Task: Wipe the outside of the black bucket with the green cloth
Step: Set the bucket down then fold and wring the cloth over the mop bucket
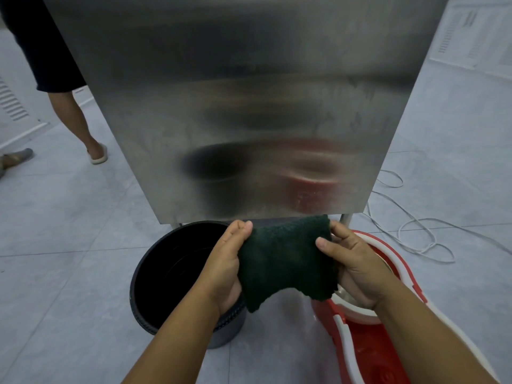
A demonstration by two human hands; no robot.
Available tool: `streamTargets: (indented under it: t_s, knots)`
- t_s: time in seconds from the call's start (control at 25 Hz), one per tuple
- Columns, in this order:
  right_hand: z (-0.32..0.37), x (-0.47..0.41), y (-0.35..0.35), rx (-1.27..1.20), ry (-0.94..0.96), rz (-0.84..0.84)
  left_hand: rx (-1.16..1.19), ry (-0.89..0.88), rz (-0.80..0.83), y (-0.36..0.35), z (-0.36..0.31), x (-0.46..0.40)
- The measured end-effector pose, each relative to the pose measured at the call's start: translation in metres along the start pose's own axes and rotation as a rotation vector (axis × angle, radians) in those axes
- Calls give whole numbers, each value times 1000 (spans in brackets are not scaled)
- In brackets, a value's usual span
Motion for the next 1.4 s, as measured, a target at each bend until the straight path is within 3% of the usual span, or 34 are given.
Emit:
streamTargets:
  t_s: [0.16, 0.28, 0.4, 0.56, 0.8, 1.0, 1.12, 1.28, 1.4]
  knots:
    - [-7, 3, 4, 42, -54, -32, -126, 79, -75, 2, 8, -7]
    - [-8, 3, 10, -14, -38, -45, -82, 167, -18, -1, 15, -8]
    - [-9, 0, 19, -98, -31, -56, 27, 140, 4, -8, 24, -11]
    - [-2, -8, 31, -101, -52, -108, -162, 77, 14, -27, 35, -23]
    - [7, -32, 79, 238, -162, -219, -589, -11, 42, -47, 61, -56]
    - [-13, -52, 122, 356, -319, -210, -833, -29, 46, -51, 100, -83]
    - [-33, -63, 134, 558, -407, -150, -977, -11, 59, -46, 125, -92]
    - [-49, -62, 134, 788, -485, -146, -1071, 21, 111, -44, 148, -97]
    - [-61, -66, 146, 820, -496, -168, -1066, 44, 117, -41, 160, -105]
Point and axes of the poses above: each hand's wrist, its own x-axis away from the middle knuckle, its own y-axis out of the back of the hand, z = x × y, the point moved 3 cm from there along -x, towards the middle knuckle, and after that the axes turned 11 degrees about -x, right-handed, at the moved point
